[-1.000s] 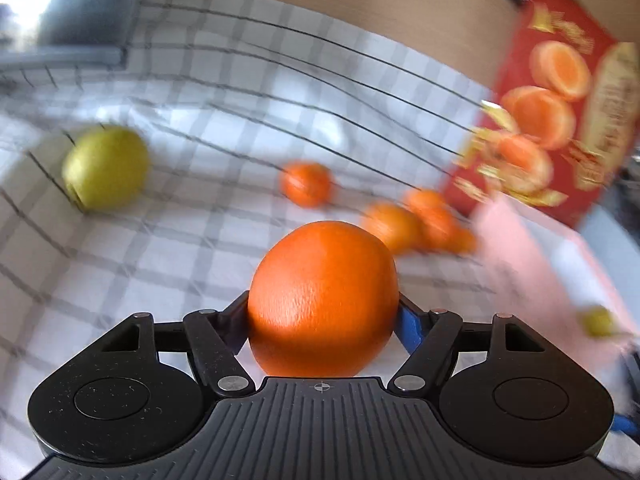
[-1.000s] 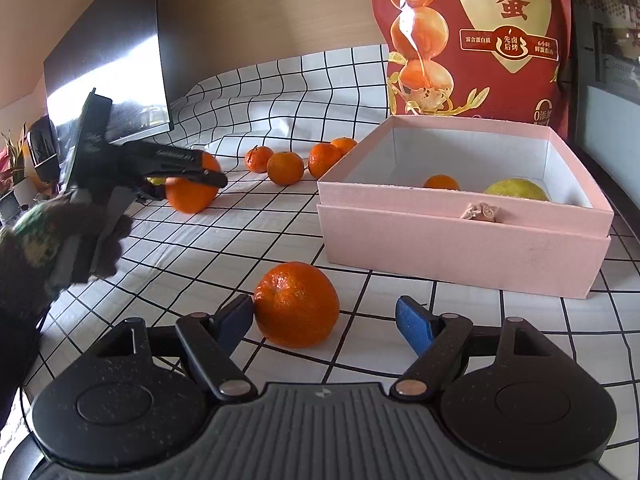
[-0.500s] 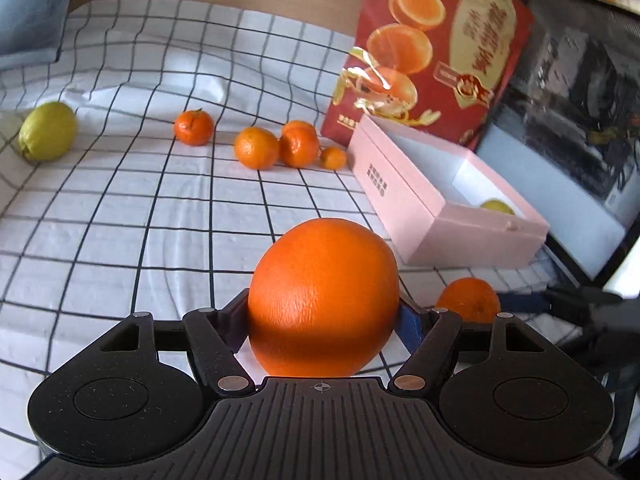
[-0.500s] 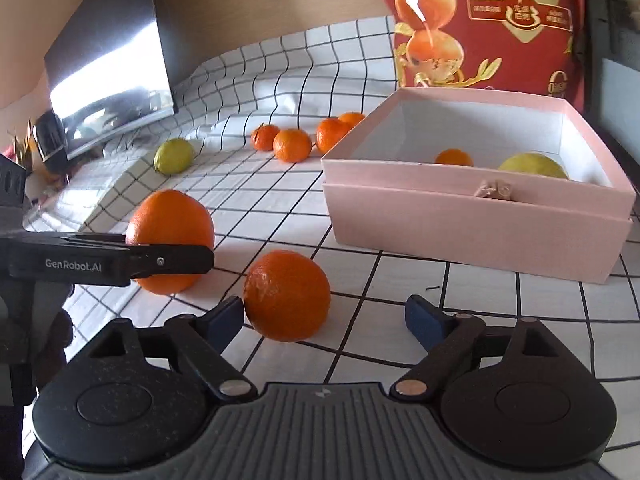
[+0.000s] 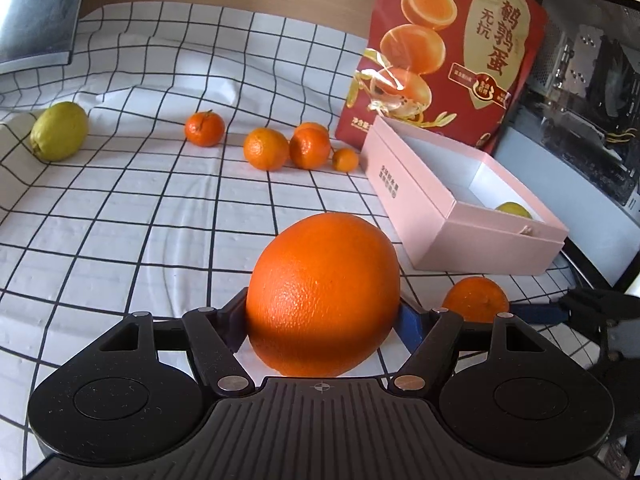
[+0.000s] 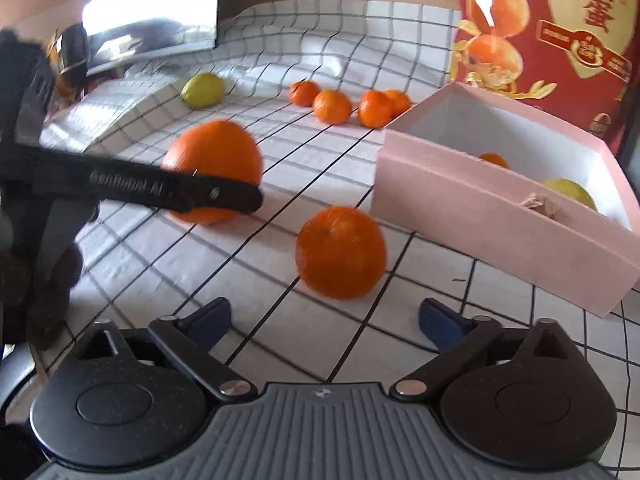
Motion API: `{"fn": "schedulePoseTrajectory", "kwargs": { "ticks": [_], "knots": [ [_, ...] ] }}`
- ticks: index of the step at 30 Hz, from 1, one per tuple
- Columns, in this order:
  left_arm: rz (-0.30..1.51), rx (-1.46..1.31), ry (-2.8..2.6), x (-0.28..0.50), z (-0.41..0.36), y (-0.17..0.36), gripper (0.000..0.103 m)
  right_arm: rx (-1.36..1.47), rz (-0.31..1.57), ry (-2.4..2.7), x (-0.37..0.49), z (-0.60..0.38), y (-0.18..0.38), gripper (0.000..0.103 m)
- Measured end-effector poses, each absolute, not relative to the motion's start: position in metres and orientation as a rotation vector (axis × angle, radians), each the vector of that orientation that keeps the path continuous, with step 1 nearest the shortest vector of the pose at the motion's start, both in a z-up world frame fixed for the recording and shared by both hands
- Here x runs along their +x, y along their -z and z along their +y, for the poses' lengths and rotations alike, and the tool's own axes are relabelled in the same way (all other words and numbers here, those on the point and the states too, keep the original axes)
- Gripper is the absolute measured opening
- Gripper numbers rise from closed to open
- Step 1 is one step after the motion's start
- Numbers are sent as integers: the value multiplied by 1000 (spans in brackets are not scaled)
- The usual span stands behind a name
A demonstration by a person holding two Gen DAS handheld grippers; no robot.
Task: Organize fruits
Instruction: 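Carry the large orange with the left gripper while the right grasps a mandarin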
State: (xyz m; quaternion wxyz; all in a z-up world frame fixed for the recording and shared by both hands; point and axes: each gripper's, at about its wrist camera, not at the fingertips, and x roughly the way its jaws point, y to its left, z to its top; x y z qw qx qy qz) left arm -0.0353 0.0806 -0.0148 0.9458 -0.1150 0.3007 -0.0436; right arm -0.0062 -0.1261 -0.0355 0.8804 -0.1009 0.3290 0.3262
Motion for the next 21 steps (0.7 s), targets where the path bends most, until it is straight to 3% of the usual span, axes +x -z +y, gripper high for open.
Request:
{"fn": "schedulePoseTrajectory", "kwargs": {
  "ticks": [3,6,10,11,21],
  "knots": [
    [612,-219,83,-35,78,15,77,-210,667,-629,2,-123,35,91],
    [614,-204,81,-36,76,16,77,-191,657,-617,9,-120,34,82],
    [615,-194,80,-35,75,16,77,-207,648,-651,3,-120,33,51],
    [615,-190,81,-35,75,16,77,-208,651,-661,0,-122,32,47],
    [621,-162,75,-34,72,17,78,-181,653,-585,-17,-166,33,47]
  ]
}}
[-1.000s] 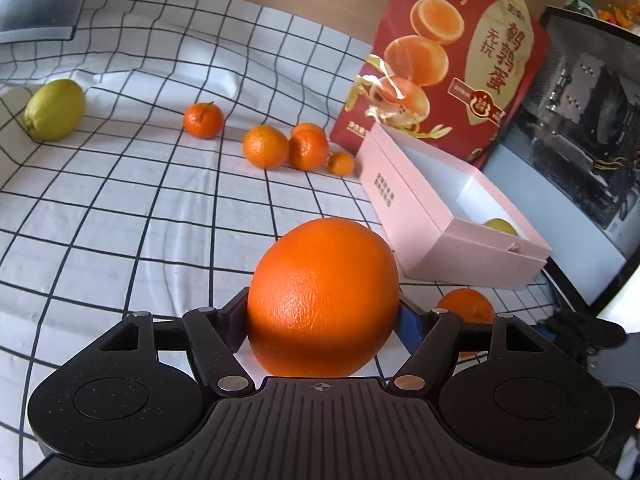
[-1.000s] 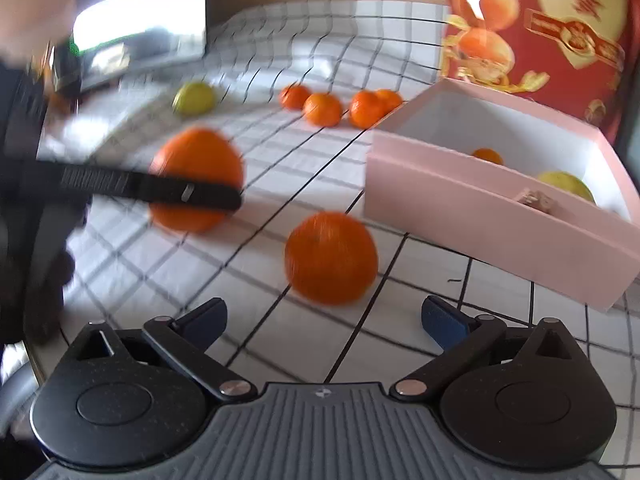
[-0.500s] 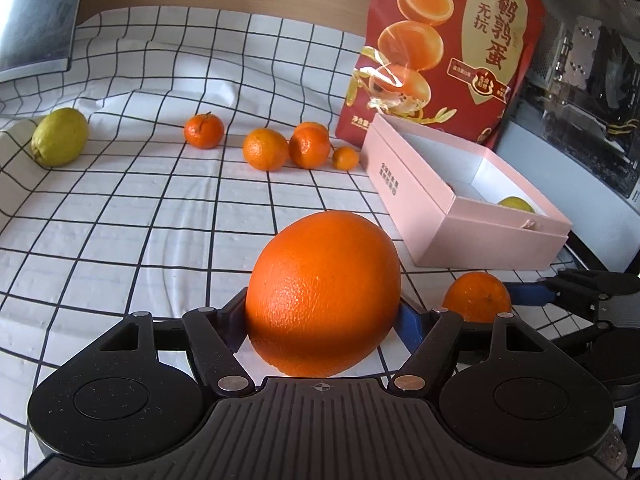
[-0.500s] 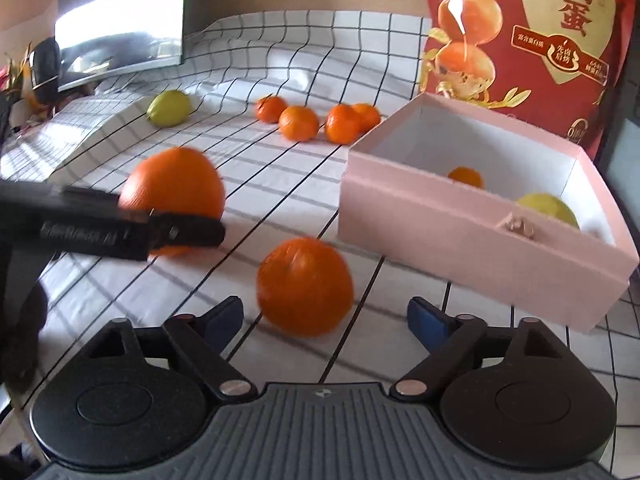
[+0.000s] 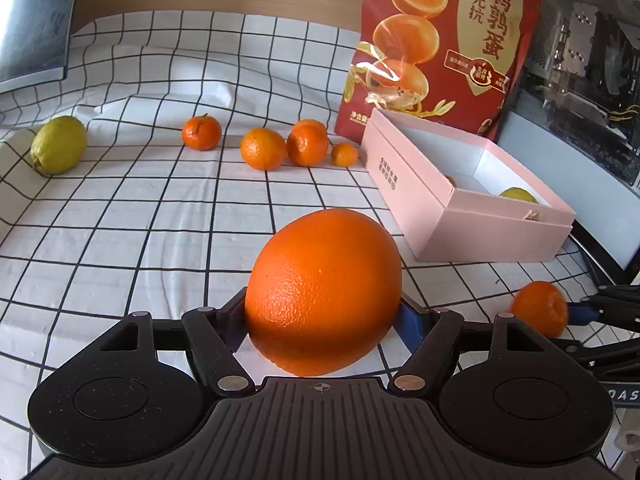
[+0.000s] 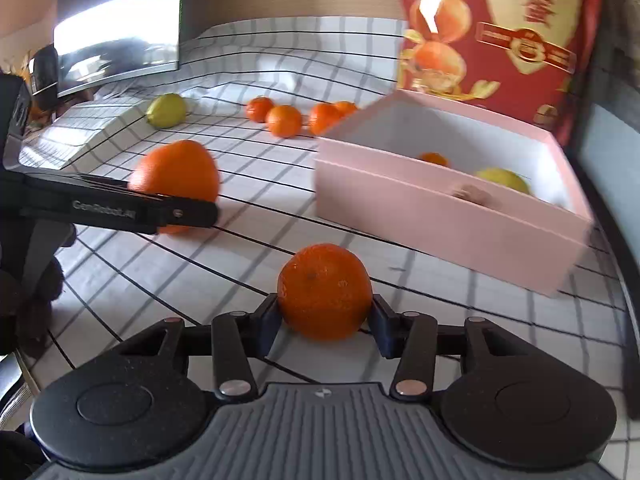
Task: Organize fruits
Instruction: 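Carry the large orange with the left gripper while the right grasps a mandarin, then lift the large orange with the left gripper while the right lifts its mandarin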
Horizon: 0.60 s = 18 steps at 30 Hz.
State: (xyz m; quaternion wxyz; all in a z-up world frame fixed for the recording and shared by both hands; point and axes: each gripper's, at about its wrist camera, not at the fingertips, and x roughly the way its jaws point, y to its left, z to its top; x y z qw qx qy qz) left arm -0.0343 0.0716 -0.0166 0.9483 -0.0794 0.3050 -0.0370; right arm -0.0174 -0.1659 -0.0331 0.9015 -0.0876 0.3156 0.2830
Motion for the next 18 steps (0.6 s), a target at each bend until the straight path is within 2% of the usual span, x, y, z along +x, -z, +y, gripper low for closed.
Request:
{"fn": "schedulePoseTrajectory", "kwargs": {
  "ticks": [9,18],
  "knots": [
    [650,-62,65,-29,61,18,81,-180,647,-549,-22,-181,34,47],
    [648,-85,93,-27,66,17,79,-147,632,-563,-26,-185,35,47]
  ]
}}
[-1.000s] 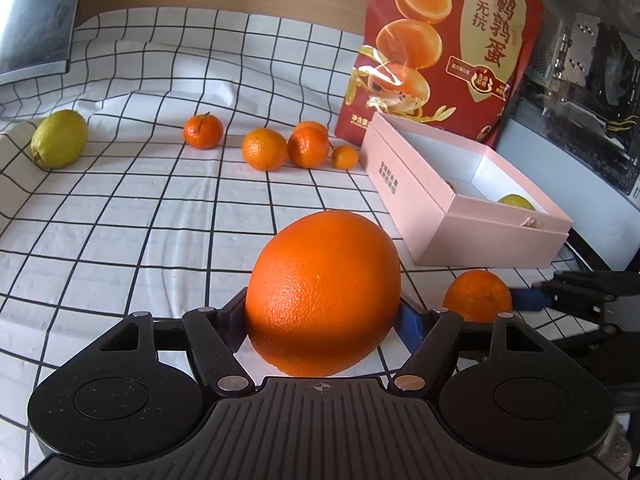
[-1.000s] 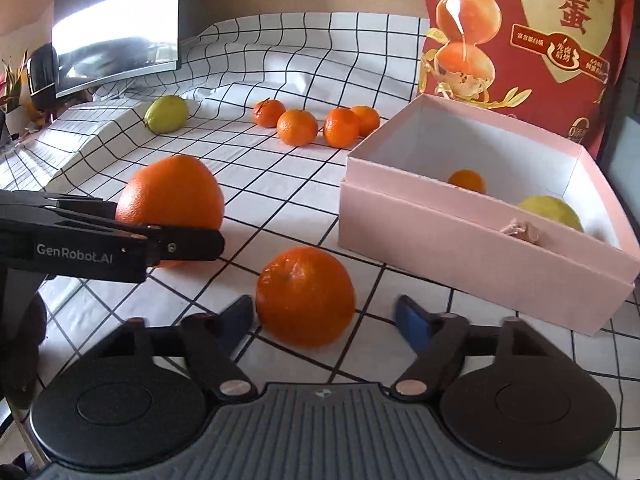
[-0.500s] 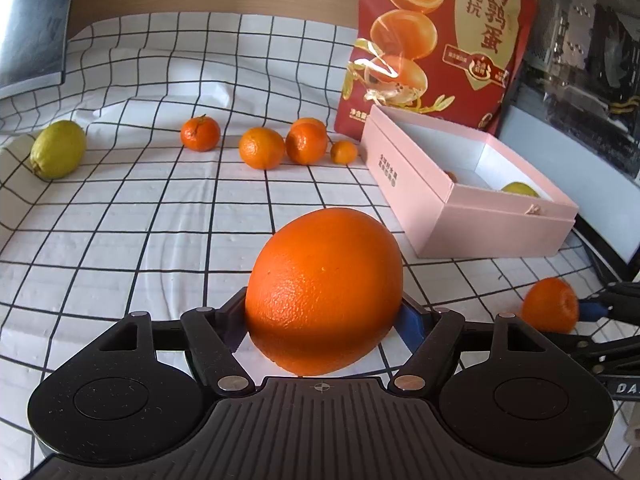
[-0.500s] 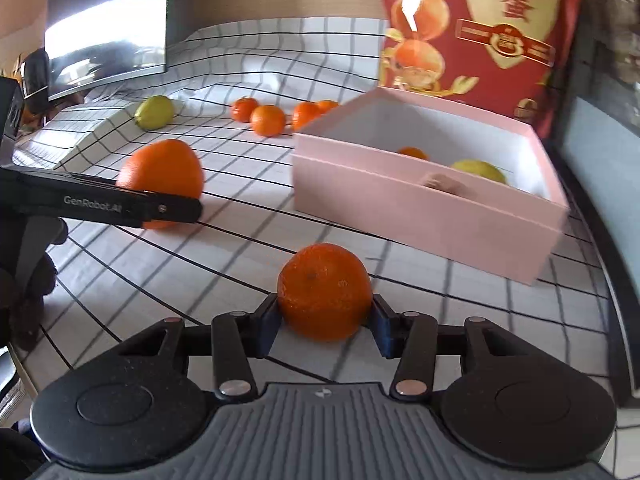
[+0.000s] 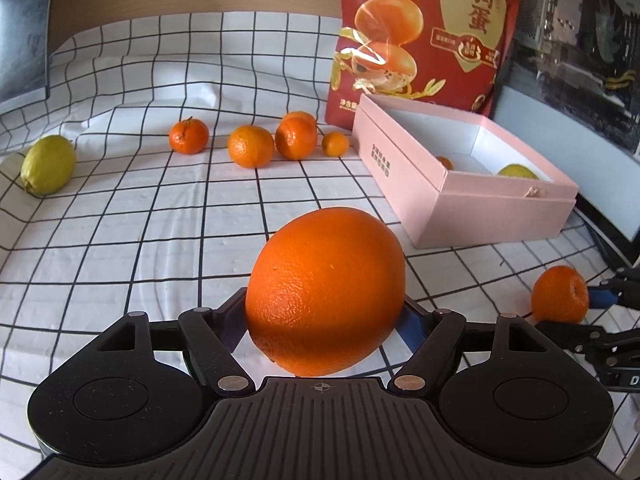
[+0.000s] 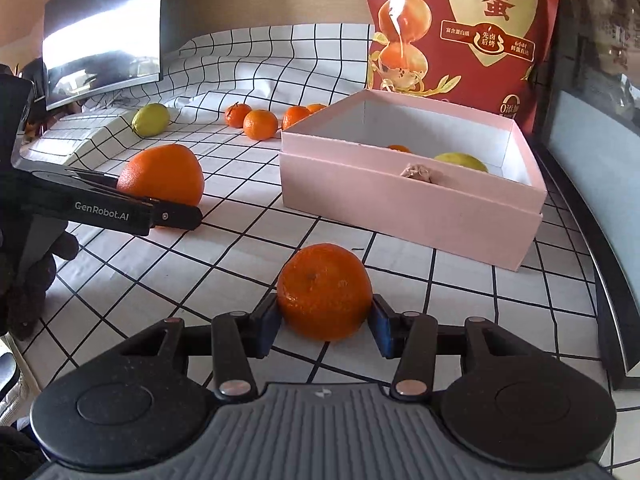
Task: Organize fruits
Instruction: 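Lift the large orange with the left gripper while the right lifts its mandarin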
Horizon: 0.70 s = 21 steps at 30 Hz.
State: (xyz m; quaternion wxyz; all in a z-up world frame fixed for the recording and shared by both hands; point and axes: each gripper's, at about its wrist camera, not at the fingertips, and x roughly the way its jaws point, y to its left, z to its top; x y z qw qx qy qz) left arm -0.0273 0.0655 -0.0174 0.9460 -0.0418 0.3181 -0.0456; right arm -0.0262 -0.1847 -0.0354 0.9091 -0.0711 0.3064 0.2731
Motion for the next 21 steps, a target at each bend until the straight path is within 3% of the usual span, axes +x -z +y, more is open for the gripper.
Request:
{"fn": "schedulePoseTrajectory", "kwargs": {
  "ticks": [4,11,13,21],
  "knots": [
    [651,-50,135,-35,61,18,79,-155,632,-563,-26,-183,35,49],
    [587,-141,252,-48,74,2,77,-140,636,-569,-24,-184,36,62],
    [595,-104,240,-42,70,-3,81,-142,637,-571,-24,-184,36,64],
    [712,-114,286,3,58,1,80,-154,636,-561,-25,-183,36,65]
  ]
}}
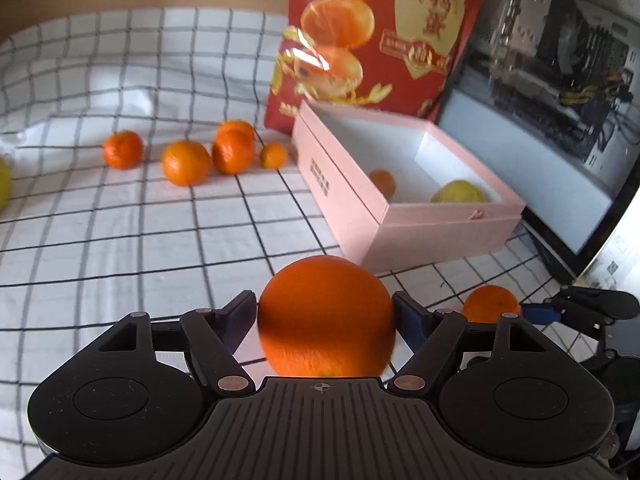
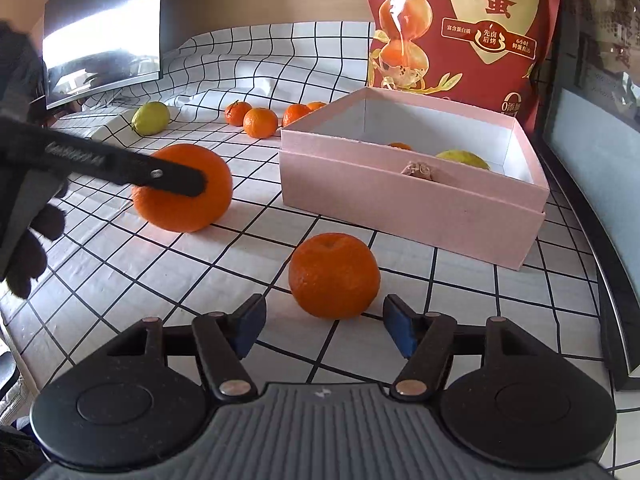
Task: Organize fruits
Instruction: 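Lift the large orange with the left gripper while the right lifts its mandarin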
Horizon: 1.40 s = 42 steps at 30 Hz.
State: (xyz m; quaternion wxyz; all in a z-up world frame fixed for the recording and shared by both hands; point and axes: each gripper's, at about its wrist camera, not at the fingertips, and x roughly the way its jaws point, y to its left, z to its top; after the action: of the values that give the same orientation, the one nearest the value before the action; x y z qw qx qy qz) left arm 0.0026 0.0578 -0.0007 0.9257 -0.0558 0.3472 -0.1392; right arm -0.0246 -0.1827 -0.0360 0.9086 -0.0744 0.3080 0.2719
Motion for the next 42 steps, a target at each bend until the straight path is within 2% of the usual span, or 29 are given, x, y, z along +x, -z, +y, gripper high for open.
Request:
{"fn": "schedulePoseTrajectory", "kwargs": {
  "ticks": [2,6,9,22,24,28,33,42],
  "knots": [
    [753,-102,292,14,50,8,76,-160,637,-554,-24,-181,36,65],
    [756,-53,283,22,40,9,75,-155,641,-540,-17,-180,35,64],
    [736,-17,291,14,38,7,75,-153,632,-531,-14,-180,34,57],
    [746,29,296,-25,49,0,77,-207,608,-520,-10,-169,33,57],
    [789,60,295,-26,50,9,76,-208,607,-528,-12,-170,33,54],
    [739,70,271,-38,51,13,77,-210,599,-535,-15,-171,32,48],
    [765,45,259,-34,52,8,76,-190,604,-542,-12,-174,32,48],
    [706,-7,290,-46,47,6,75,-170,605,-541,-12,-176,31,48]
  ]
}}
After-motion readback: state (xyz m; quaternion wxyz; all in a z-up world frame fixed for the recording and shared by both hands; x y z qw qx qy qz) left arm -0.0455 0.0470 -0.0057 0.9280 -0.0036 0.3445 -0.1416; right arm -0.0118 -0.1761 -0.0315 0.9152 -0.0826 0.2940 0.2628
